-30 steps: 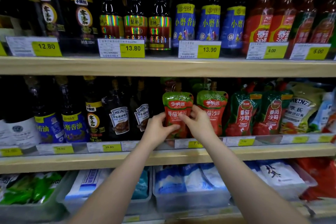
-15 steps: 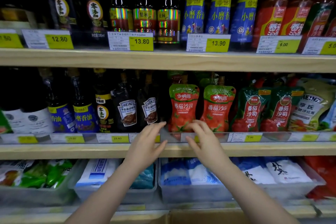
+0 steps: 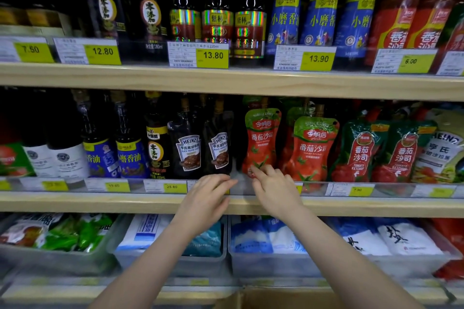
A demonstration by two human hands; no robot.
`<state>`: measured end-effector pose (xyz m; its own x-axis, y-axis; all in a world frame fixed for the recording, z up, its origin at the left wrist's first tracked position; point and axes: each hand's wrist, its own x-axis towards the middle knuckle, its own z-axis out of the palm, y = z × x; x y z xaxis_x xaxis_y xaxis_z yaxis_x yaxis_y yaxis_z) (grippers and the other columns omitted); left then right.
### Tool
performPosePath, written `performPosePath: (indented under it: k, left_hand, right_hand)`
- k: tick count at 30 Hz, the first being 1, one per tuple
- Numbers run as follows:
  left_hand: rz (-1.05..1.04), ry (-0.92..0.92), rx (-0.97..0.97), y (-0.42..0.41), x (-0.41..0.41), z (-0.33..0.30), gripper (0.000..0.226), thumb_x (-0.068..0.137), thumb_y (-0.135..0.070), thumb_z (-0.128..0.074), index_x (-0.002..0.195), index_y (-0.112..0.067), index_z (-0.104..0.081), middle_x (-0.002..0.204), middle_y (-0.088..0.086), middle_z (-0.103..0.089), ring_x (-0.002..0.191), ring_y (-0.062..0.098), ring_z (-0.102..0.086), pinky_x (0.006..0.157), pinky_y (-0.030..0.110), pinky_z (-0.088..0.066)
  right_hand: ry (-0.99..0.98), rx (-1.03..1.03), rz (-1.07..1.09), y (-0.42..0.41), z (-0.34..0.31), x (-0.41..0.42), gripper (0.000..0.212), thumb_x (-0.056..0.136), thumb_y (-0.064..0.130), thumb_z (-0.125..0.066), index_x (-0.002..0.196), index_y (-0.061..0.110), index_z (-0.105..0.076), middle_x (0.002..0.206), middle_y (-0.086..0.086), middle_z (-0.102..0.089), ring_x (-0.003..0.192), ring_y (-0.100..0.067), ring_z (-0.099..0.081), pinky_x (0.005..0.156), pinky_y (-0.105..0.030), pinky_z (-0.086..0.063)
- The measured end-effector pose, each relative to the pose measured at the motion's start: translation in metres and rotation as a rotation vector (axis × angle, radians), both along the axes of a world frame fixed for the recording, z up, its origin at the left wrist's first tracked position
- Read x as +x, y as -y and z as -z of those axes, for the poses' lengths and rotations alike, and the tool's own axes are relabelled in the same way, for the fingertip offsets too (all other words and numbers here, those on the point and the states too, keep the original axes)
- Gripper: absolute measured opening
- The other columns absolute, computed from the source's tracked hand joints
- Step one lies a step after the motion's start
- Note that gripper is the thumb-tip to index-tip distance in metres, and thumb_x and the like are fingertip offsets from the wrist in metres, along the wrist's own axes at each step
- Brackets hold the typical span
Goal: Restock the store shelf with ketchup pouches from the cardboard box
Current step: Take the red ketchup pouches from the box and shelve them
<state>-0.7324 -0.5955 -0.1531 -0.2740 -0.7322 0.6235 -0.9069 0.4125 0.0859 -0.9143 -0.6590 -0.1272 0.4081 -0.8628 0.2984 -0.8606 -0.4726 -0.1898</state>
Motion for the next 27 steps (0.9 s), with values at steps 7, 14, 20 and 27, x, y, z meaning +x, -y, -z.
performPosePath:
  k: [7, 14, 20, 27]
  left_hand:
    - [0.012, -0.023, 0.021, -0.005, -0.003, 0.000, 0.040, 0.082, -0.013, -0.064, 0.122, -0.011, -0.057, 0.119, 0.007, -0.059, 0.110, 0.024, -0.056, 0.097, 0.039, -0.046]
    - [0.136, -0.139, 0.054, -0.043, -0.044, 0.044, 0.036, 0.083, -0.019, -0.057, 0.118, -0.009, -0.060, 0.120, 0.008, -0.060, 0.111, 0.022, -0.055, 0.096, 0.035, -0.044]
    - [0.274, -0.072, 0.337, -0.065, -0.106, 0.120, 0.045, 0.082, -0.022, -0.059, 0.126, -0.012, -0.054, 0.126, 0.007, -0.056, 0.117, 0.024, -0.054, 0.099, 0.034, -0.042]
    - [0.175, 0.167, 0.646, -0.052, -0.151, 0.185, 0.073, 0.085, -0.035, -0.054, 0.146, -0.015, -0.021, 0.152, 0.010, -0.027, 0.140, 0.026, -0.027, 0.115, 0.042, -0.018]
  right_hand:
    - [-0.003, 0.062, 0.006, 0.003, -0.006, 0.006, 0.049, 0.094, 0.030, -0.024, 0.142, 0.024, -0.028, 0.141, -0.003, -0.044, 0.123, -0.026, -0.043, 0.098, -0.041, -0.032]
    - [0.170, 0.007, -0.258, -0.054, 0.015, -0.061, 0.043, 0.094, 0.027, -0.045, 0.135, 0.017, -0.044, 0.137, -0.003, -0.046, 0.128, -0.019, -0.039, 0.109, -0.029, -0.026]
    - [0.211, 0.348, -0.092, -0.116, 0.101, -0.143, 0.041, 0.094, 0.025, -0.047, 0.134, 0.015, -0.044, 0.136, -0.002, -0.045, 0.129, -0.014, -0.039, 0.107, -0.017, -0.024]
    - [0.228, 0.761, 0.195, -0.159, 0.205, -0.196, 0.044, 0.094, 0.027, -0.047, 0.135, 0.016, -0.041, 0.140, -0.006, -0.045, 0.129, -0.015, -0.041, 0.096, -0.009, -0.025]
